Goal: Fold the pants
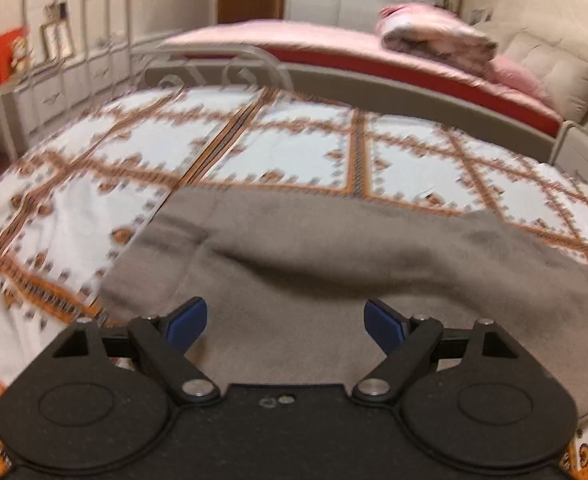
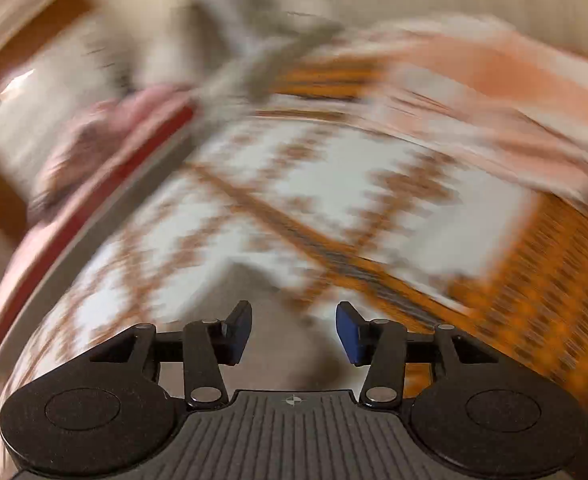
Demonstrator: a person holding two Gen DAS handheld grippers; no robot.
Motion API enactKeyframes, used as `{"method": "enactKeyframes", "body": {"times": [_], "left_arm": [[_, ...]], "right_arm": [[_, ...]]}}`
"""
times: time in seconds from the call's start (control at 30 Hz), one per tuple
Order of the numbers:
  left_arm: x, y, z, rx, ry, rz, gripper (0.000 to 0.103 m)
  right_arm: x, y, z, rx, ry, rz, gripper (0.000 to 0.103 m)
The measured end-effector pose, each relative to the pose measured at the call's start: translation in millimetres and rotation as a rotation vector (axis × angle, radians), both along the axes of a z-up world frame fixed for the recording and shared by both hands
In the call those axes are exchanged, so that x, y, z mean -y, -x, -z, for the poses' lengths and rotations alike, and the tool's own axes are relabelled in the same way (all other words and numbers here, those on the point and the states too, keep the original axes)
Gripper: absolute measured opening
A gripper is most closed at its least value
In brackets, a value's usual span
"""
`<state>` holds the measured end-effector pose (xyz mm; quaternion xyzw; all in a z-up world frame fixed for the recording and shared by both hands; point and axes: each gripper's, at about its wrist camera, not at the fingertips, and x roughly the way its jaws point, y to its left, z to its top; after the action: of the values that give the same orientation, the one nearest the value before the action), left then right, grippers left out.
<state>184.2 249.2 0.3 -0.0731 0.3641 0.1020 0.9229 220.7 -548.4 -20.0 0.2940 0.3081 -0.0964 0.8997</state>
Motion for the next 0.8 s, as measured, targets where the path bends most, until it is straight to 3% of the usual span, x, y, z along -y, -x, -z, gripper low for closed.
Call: {"method": "enactKeyframes", "body": {"times": [0.07, 0.13, 0.17, 0.23, 0.27, 0.3, 0.33, 0.4, 0.47, 0.67, 0.8], "left_arm": [[9.7, -10.1, 0.7, 0.002, -0.004, 0.044, 0.079], [21.9, -21.9, 7.4, -0.033, -0.032, 0.084, 0.079], [25.6, -27.0, 13.3, -0.066, -0.047, 0.090, 0.079], [25.8, -37.0, 30.3, -0.171, -0.075, 0.083, 0.080], [23.6, -37.0, 29.9, -0.163, -0.080, 0.088, 0.080], [20.3, -35.4, 24.5, -0.136, -0.083, 0.070, 0.078], [14.2, -29.9, 15.6, -0.083, -0.086, 0.038, 0.078], [-1.1, -20.7, 3.6, 0.000, -0.067, -0.014, 0.078], [-18.3, -21.2, 2.4, 0.015, -0.035, -0.042, 0.078], [-66.8, -41.0, 8.6, -0.005, -0.033, -0.130, 0.076], [-90.8, -54.2, 13.8, 0.018, 0.074, -0.096, 0.074]], "right_arm": [[-37.8, -18.0, -4.8, 0.035, 0.041, -0.177, 0.048], [-77.8, -36.7, -1.3, 0.013, 0.070, -0.324, 0.048], [-95.2, -48.3, 5.1, -0.037, 0.094, -0.388, 0.048], [-125.6, -74.3, 35.8, -0.271, 0.164, -0.458, 0.048], [-136.7, -79.9, 40.6, -0.298, 0.223, -0.473, 0.048], [-148.9, -83.2, 31.2, -0.269, 0.304, -0.485, 0.048], [-157.7, -82.3, 17.3, -0.180, 0.332, -0.501, 0.048], [-177.7, -81.5, -4.8, -0.007, 0.251, -0.598, 0.048], [-208.8, -87.9, -13.4, 0.082, 0.201, -0.719, 0.048], [-339.5, -137.7, 2.1, 0.117, 0.119, -0.979, 0.048], [-412.7, -164.0, 19.2, 0.123, 0.090, -1.111, 0.045]]}}
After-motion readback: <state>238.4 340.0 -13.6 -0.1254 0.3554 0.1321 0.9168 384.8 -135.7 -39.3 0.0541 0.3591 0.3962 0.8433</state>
